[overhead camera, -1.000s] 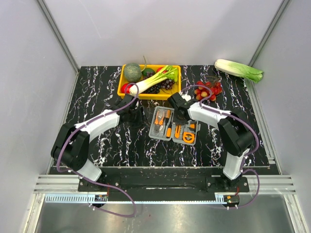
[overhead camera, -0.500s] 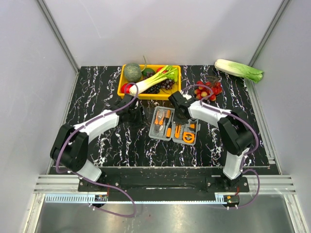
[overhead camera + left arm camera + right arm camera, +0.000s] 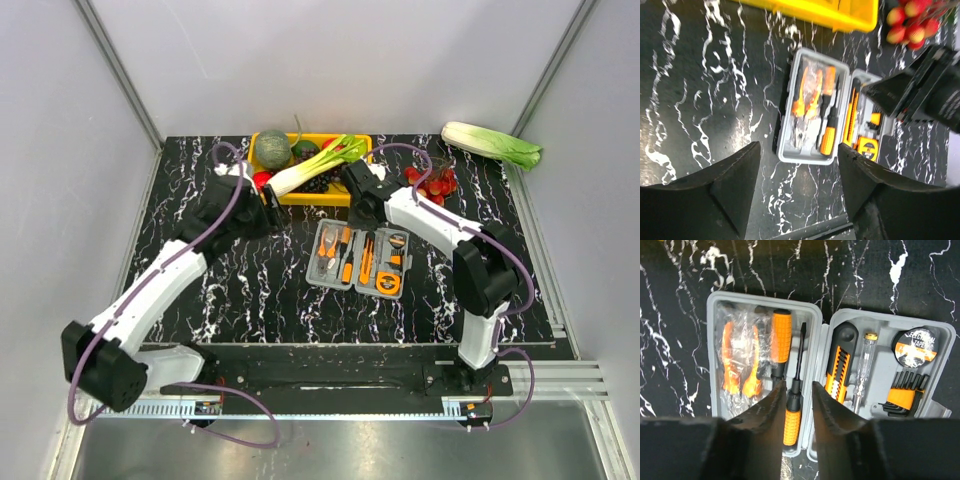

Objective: Pack the tool kit

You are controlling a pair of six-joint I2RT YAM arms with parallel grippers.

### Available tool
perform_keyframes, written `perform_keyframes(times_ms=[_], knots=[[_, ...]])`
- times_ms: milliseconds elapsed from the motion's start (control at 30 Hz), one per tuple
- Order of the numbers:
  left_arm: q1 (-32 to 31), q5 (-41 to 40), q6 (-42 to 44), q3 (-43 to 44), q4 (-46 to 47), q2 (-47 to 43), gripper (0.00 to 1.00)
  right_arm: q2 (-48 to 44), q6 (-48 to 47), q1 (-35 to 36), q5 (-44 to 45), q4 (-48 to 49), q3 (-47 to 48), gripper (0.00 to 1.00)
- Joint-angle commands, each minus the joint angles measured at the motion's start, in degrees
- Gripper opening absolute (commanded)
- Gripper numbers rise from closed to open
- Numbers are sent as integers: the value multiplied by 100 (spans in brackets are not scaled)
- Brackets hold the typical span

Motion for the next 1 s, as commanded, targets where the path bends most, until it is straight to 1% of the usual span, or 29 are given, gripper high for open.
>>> perform_keyframes(times_ms=[0, 67, 133, 167, 267, 367, 467, 567, 733, 967], knots=[[123, -716, 202, 411, -245, -569, 70, -558, -631, 318, -228, 360, -191, 38], [158, -831, 307, 534, -333, -754, 79, -629, -895, 573, -421, 677, -340, 44], [185, -919, 430, 657, -439, -869, 94, -629, -1159, 854, -684, 1002, -481, 48], [202, -980, 474, 701, -457, -921, 99, -595, -1256, 1029, -807, 1134, -517, 51], [255, -1051, 589, 824, -536, -1053, 99, -349, -1458, 1425, -1063, 1346, -491, 53], [334, -999, 598, 921, -615, -1132, 99, 2, -1547, 1646, -1265, 1364, -280, 52], [404, -858, 563, 948, -650, -1177, 99, 328, -1626, 1804, -1283, 1416, -140, 50], [483, -726, 493, 921, -685, -1185, 99, 618, -1635, 1831, -1240, 1425, -43, 47], [580, -489, 378, 781, -694, -1185, 99, 987, -1582, 1831, -756, 1276, 37, 43], [668, -339, 317, 658, -685, -1124, 99, 944, -1415, 1831, -826, 1267, -218, 39]])
